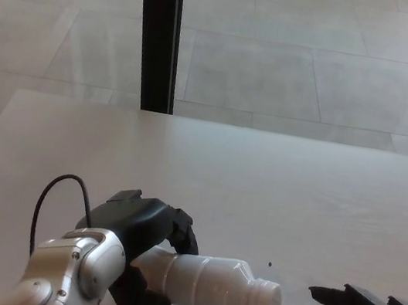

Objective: The robot uses its left hand to to lift the bottle kept on the middle of the desk and tilts it towards its right hand. It then uses its right hand to rotate its cap to open it and places the bottle and cap back on the desk

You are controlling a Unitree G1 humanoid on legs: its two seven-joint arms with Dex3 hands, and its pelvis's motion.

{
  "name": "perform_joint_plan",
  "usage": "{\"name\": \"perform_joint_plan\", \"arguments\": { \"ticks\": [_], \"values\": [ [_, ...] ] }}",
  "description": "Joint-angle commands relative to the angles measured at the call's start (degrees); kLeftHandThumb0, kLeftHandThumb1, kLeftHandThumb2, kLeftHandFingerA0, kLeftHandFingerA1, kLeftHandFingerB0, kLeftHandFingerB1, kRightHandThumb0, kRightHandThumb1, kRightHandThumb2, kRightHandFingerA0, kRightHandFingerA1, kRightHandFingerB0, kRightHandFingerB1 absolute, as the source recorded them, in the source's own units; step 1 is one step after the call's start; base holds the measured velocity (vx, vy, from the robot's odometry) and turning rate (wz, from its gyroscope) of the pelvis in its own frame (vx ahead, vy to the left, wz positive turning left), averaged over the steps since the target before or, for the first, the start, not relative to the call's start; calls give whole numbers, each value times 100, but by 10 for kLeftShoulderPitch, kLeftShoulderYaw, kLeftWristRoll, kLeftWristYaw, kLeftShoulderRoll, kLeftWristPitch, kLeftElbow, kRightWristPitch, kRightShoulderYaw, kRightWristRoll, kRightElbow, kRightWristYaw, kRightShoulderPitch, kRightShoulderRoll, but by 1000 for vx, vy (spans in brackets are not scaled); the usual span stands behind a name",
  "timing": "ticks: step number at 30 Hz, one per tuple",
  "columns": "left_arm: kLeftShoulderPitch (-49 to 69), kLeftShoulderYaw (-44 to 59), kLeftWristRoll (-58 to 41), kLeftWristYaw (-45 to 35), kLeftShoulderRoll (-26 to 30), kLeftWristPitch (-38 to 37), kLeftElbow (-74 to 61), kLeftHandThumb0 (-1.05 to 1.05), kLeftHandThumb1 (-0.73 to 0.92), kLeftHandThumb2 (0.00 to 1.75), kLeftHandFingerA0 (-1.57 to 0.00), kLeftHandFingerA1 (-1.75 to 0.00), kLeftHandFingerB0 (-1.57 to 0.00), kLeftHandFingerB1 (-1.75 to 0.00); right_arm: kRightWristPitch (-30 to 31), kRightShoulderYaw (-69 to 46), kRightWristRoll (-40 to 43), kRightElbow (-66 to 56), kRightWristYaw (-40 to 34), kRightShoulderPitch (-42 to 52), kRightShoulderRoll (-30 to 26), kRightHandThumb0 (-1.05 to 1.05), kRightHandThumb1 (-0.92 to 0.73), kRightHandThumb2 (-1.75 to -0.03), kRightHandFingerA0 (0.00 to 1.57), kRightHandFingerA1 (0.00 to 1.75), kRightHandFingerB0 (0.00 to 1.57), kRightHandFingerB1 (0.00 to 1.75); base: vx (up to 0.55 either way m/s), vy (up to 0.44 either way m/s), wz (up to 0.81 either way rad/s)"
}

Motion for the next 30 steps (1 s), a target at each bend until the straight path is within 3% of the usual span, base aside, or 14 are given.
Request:
{"name": "perform_joint_plan", "arguments": {
  "ticks": [1, 5, 6, 11, 12, 15, 16, 17, 18, 20, 27, 28, 29, 30],
  "values": [
    [16, 8, 14, -27, -13, 53, -3, -29, 50, 100, -82, -159, -86, -84, 8, 15, -73, 8, -2, -19, 26, -58, -54, -56, 33, 77, 32, 40, 0, 0, 0],
    [20, 6, 23, -30, -21, 57, -6, -29, 50, 102, -82, -164, -87, -91, 10, 14, -89, 22, -7, -38, 49, -58, -53, -56, 33, 84, 31, 42, 0, 0, 0],
    [22, 5, 26, -31, -20, 53, -7, -30, 54, 100, -82, -146, -87, -82, 12, 12, -92, 25, -7, -43, 56, -57, -53, -56, 34, 80, 32, 41, 0, 0, 0],
    [28, 9, 33, -33, -27, 55, -11, -29, 52, 101, -81, -155, -86, -87, 16, 5, -102, 33, -3, -56, 80, -55, -52, -56, 38, 76, 34, 40, 0, 0, 0],
    [28, 9, 33, -34, -31, 59, -10, -29, 51, 103, -80, -153, -85, -82, 17, 6, -106, 37, -4, -56, 84, -61, -40, -80, 42, 73, 29, 50, 0, 0, 0],
    [28, 12, 36, -34, -35, 55, -11, -30, 50, 102, -81, -156, -86, -87, 13, 8, -113, 46, -6, -57, 94, -61, -40, -81, 44, 73, 30, 51, 0, 0, 0],
    [27, 14, 36, -35, -38, 61, -12, -30, 50, 102, -79, -158, -86, -84, 12, 9, -113, 50, -6, -58, 98, -55, -51, -56, 42, 72, 37, 40, 0, 0, 0],
    [25, 15, 35, -37, -40, 63, -11, -29, 50, 102, -80, -155, -85, -82, 13, 9, -112, 54, -5, -59, 100, -54, -50, -56, 43, 70, 37, 40, 0, 0, 0],
    [24, 17, 35, -37, -41, 58, -11, -30, 49, 101, -81, -154, -85, -83, 15, 8, -111, 56, 0, -60, 102, -60, -39, -80, 43, 71, 30, 51, 0, 0, 0],
    [23, 19, 39, -36, -41, 57, -15, -29, 50, 101, -83, -155, -85, -79, 18, 11, -110, 65, 7, -59, 106, -60, -40, -80, 42, 70, 29, 51, 0, 0, 0],
    [8, 20, 43, -52, -44, 61, -12, -26, 52, 101, -79, -158, -85, -88, 5, 14, -111, 91, -5, -49, 117, -59, -39, -80, 46, 72, 29, 50, 0, 0, 0],
    [7, 22, 43, -52, -48, 67, -12, -26, 49, 106, -80, -162, -85, -93, 3, 17, -113, 94, -9, -48, 119, -53, -50, -56, 45, 71, 36, 40, 0, 0, 0],
    [7, 22, 44, -53, -48, 67, -12, -26, 49, 106, -80, -162, -85, -93, 2, 16, -114, 95, -8, -48, 119, -53, -50, -56, 45, 71, 36, 40, 0, 0, 0],
    [2, 26, 41, -52, -56, 68, -8, -25, 48, 109, -81, -162, -87, -93, 2, 16, -110, 97, -7, -48, 121, -58, -39, -79, 45, 72, 30, 50, 0, 0, 0]
  ]
}}
